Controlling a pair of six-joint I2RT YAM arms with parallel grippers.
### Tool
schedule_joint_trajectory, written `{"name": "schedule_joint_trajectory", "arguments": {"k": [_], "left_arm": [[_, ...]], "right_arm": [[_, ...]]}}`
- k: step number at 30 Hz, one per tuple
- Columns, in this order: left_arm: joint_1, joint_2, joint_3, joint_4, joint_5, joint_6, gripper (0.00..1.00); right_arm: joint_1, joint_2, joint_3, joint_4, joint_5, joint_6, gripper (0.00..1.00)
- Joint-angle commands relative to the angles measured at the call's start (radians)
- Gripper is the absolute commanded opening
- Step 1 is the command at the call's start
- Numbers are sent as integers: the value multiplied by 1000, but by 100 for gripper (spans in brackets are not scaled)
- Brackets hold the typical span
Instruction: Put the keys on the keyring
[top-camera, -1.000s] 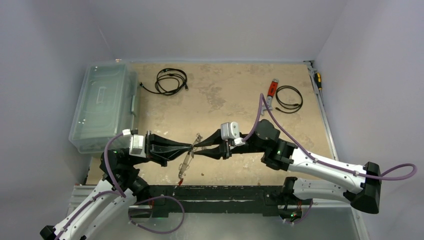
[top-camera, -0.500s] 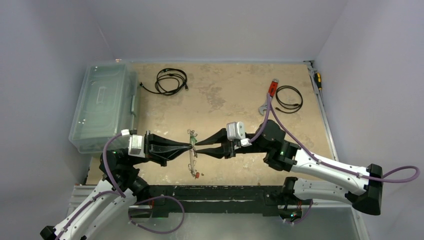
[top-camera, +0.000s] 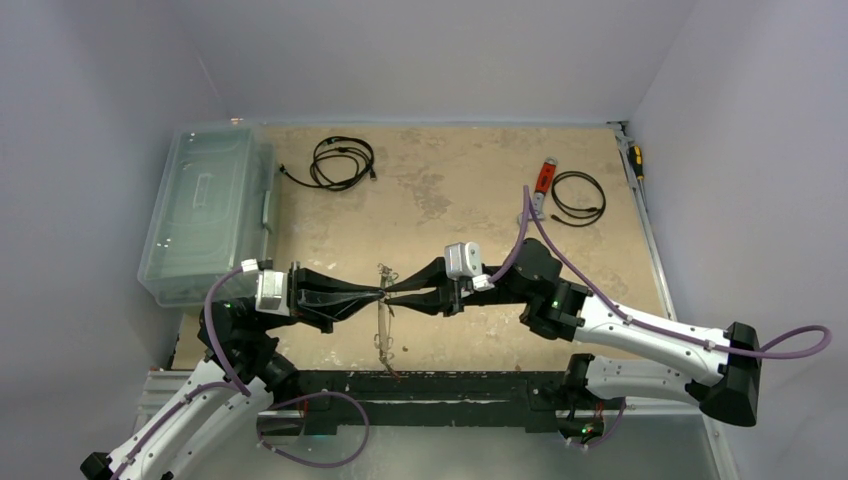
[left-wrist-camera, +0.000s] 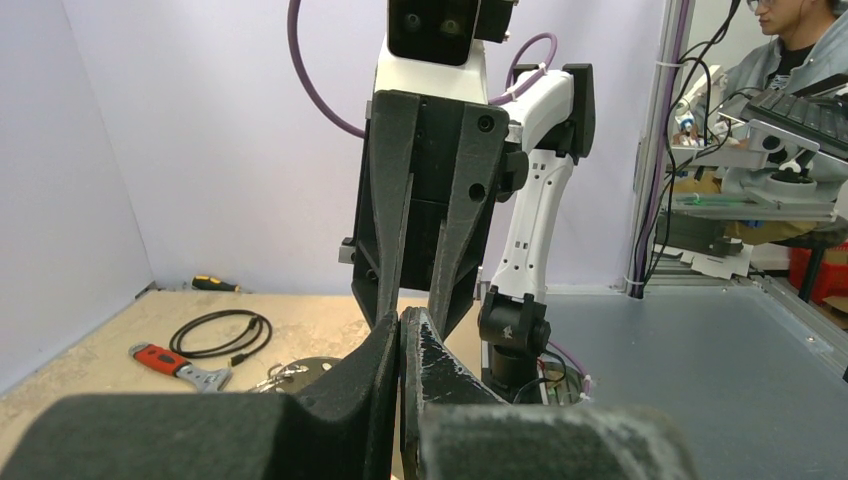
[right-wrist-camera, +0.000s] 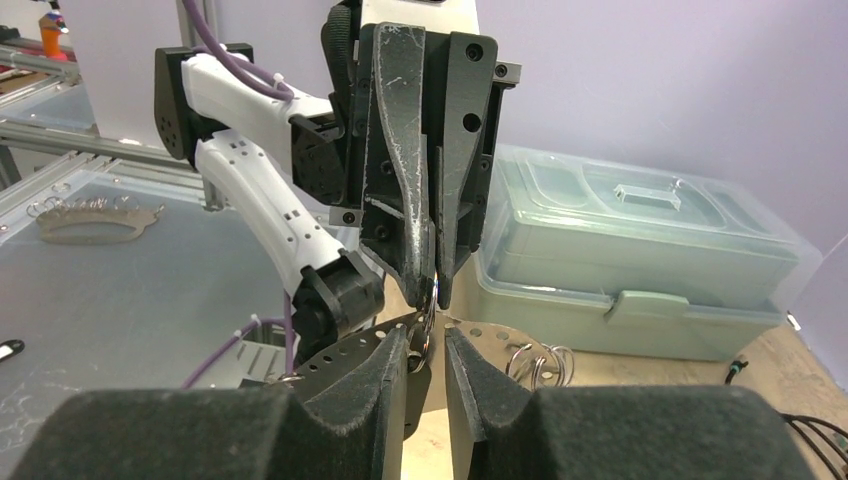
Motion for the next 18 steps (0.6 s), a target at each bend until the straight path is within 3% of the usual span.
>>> {"name": "schedule_joint_trajectory", "arguments": {"k": [1, 18], "left_arm": [[12, -8, -1, 63, -20, -18, 0], [16, -13, -3, 68, -21, -23, 0]], "right_arm": [[3, 3, 35, 52, -10, 12, 22], [3, 26, 45, 68, -19, 19, 20]]}}
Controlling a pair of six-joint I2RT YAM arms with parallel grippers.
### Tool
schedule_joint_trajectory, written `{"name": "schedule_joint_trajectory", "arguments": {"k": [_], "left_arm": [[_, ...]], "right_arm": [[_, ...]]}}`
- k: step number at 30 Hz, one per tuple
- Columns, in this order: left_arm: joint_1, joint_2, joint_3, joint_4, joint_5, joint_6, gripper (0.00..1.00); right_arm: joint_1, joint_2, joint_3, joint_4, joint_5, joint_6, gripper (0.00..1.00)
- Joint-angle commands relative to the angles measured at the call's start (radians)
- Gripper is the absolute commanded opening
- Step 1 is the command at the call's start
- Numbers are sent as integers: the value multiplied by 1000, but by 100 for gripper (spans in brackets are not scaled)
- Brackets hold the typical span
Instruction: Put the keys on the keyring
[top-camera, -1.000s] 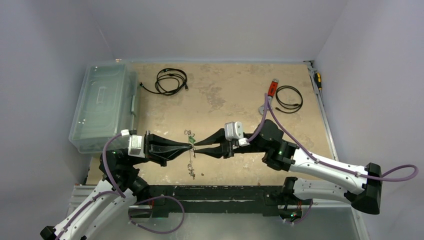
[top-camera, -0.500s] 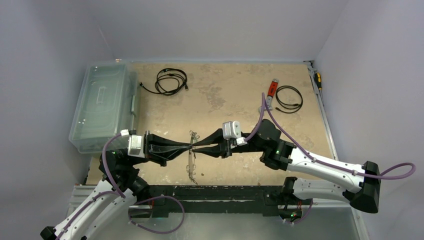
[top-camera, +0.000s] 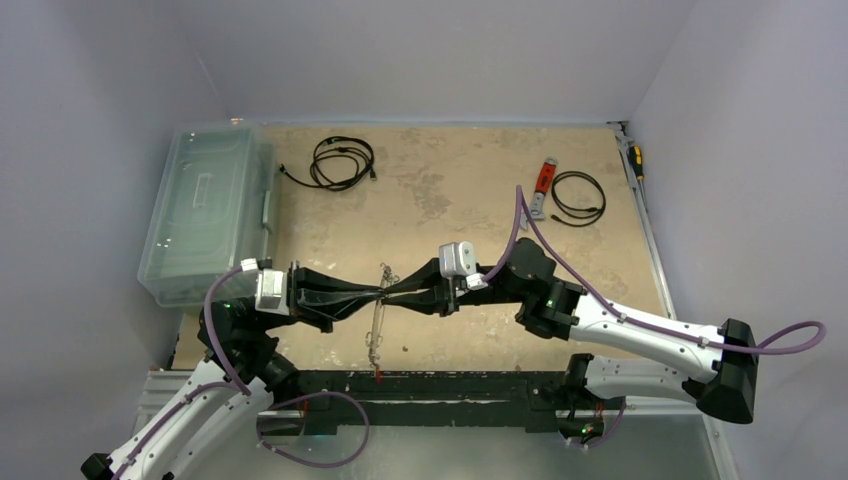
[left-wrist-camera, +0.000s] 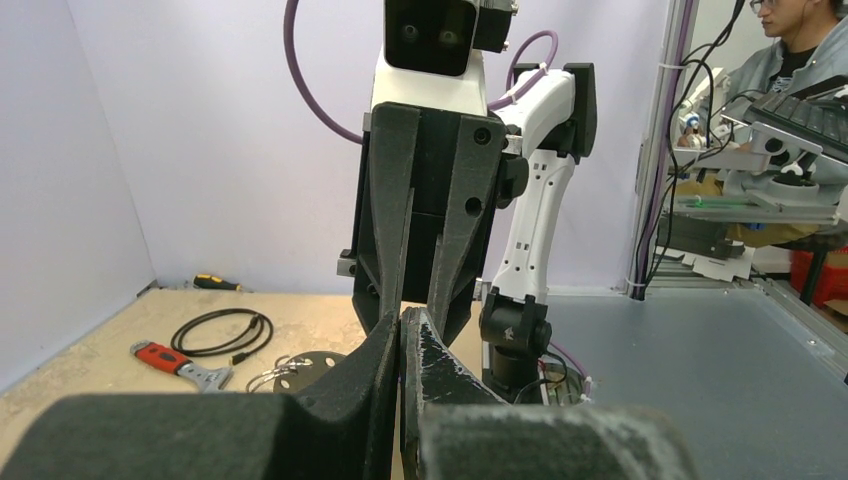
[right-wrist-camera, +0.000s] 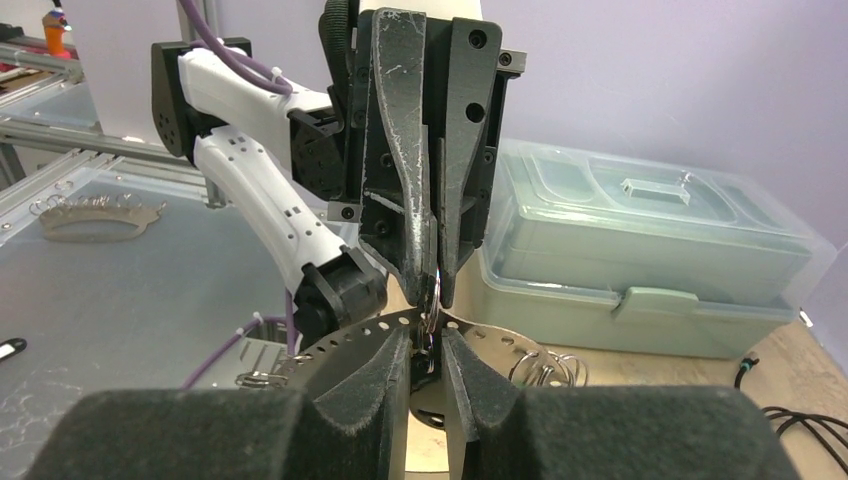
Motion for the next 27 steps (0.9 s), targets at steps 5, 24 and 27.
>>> {"name": "schedule_joint_trajectory", "arguments": {"k": [5, 24, 27], "left_arm": [[9, -13, -2, 64, -20, -15, 0], [12, -14, -2, 64, -22, -17, 0], [12, -19, 1, 48, -26, -10, 0]], "right_arm": [[3, -4, 44, 56, -14, 17, 21], [3, 17, 36, 92, -43, 33, 1], [3, 19, 37, 89, -57, 35, 0]]}}
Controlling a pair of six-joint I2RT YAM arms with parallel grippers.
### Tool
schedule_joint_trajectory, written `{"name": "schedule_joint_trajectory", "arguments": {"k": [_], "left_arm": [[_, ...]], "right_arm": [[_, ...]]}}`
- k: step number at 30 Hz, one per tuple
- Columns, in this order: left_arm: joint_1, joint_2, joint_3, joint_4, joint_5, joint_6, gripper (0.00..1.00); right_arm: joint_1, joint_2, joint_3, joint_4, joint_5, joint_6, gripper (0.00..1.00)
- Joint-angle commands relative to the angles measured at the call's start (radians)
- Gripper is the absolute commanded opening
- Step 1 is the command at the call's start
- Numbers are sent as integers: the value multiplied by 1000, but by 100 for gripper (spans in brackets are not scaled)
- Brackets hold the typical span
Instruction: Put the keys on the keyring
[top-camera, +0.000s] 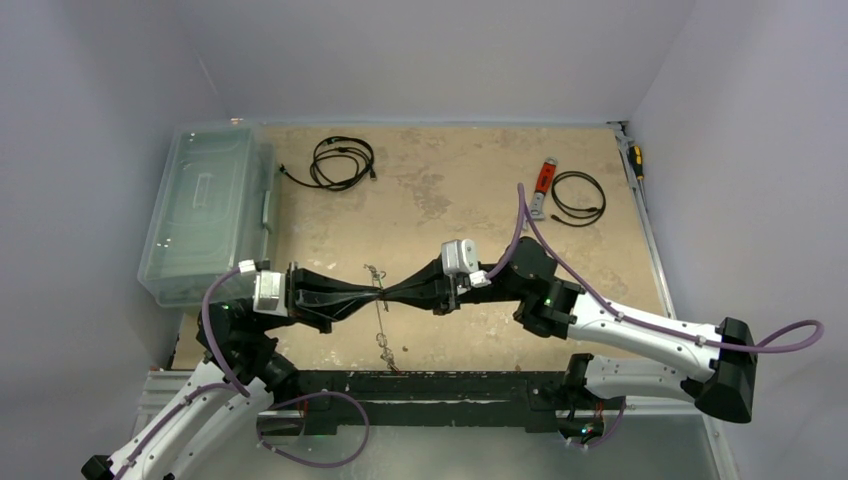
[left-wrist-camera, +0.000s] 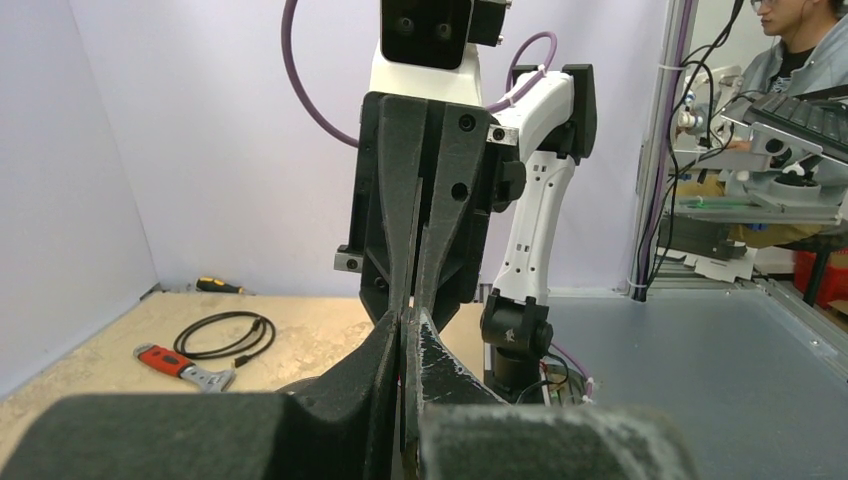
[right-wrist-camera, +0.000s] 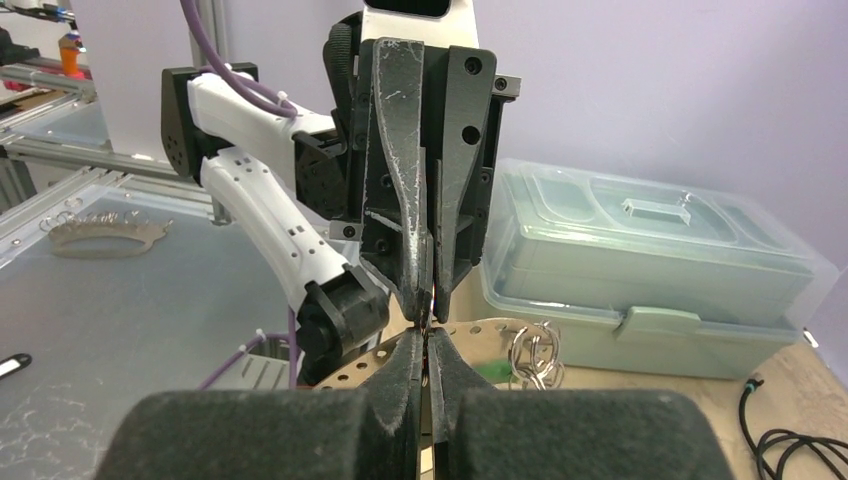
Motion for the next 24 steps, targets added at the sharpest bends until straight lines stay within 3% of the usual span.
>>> {"name": "schedule_joint_trajectory", "arguments": {"k": [1, 3, 5, 7, 10, 14, 24], "left_arm": [[7, -12, 4, 38, -28, -4, 0], [7, -12, 9, 27, -18, 3, 0], [7, -10, 23, -9, -5, 18, 16], [7, -8, 48, -70, 4, 46, 39], [4, -19, 80, -147, 0, 97, 52], [2, -55, 98, -226, -21, 177, 53], [-44, -62, 121, -352, -46, 283, 45]], "right_arm": [[4, 8, 37, 29, -43, 9, 0], [4, 4, 47, -6, -39, -1, 0], [4, -2, 74, -93, -31, -35, 0], [4, -2, 117, -212, -23, -79, 0], [4, 15, 199, -449, -15, -152, 0], [4, 67, 335, -724, -1, -235, 0], [4, 164, 545, -1079, 182, -258, 0]]}}
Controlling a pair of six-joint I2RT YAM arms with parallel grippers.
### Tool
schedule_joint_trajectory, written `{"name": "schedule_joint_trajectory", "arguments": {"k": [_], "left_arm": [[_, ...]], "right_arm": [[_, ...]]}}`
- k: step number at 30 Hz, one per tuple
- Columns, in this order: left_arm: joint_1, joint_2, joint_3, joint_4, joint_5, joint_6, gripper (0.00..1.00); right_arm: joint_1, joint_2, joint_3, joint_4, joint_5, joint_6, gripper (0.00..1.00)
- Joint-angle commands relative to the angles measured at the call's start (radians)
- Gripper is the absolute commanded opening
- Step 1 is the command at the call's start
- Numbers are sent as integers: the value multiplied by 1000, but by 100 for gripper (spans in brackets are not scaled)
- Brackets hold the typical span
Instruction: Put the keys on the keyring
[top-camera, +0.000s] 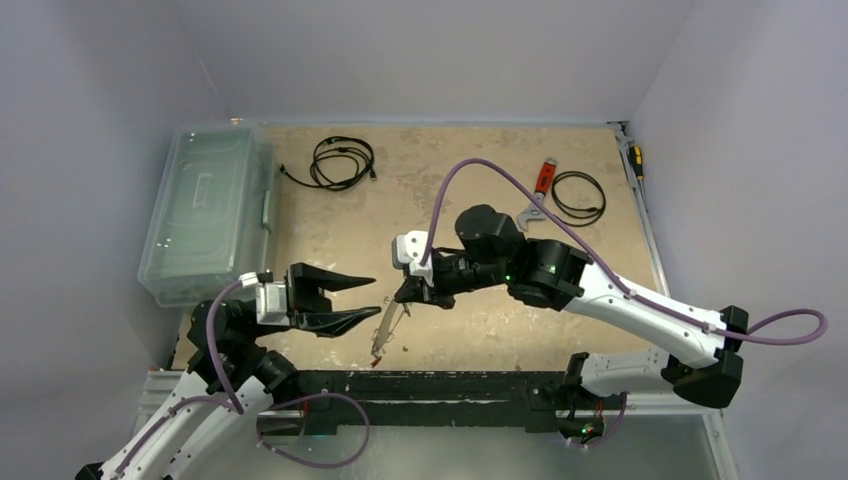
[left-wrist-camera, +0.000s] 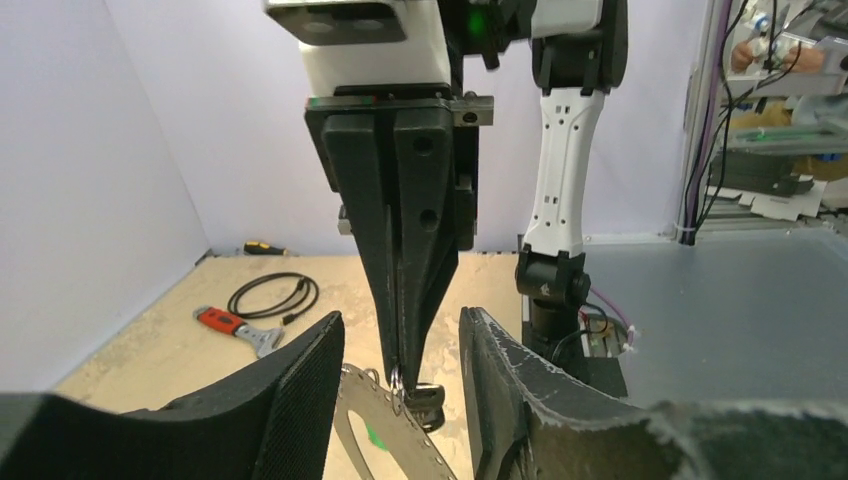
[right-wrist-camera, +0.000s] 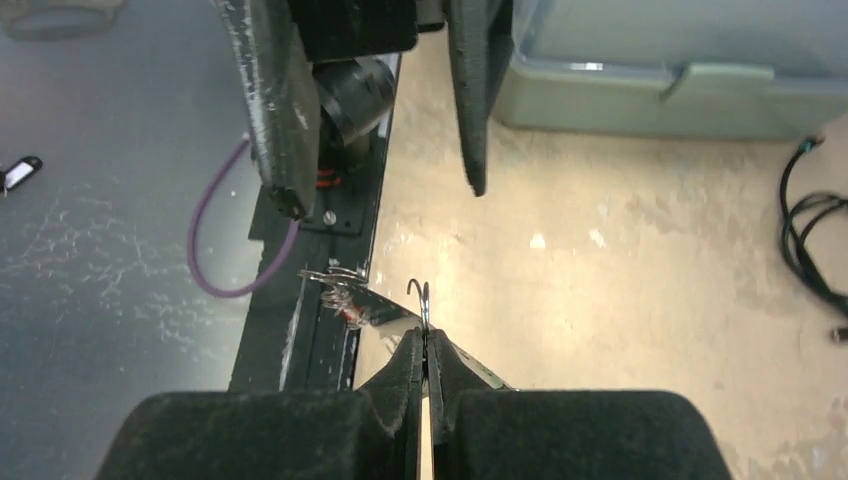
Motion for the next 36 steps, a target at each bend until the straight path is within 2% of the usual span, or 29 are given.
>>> {"name": "schedule_joint_trajectory", "arguments": {"k": [1, 7, 24, 36], "left_arm": [[-16, 15, 38, -47, -23, 53, 44], [-26, 41, 28, -55, -28, 56, 41], [-29, 166, 15, -34, -20, 32, 27], [-31, 222, -5, 19, 50, -11, 31]], "right_arm": [[5, 41, 132, -191, 106, -27, 0], [5, 102, 228, -298, 171, -28, 0], [10, 74, 247, -297, 128, -55, 0], [16, 52, 238, -291, 115, -63, 0]]}}
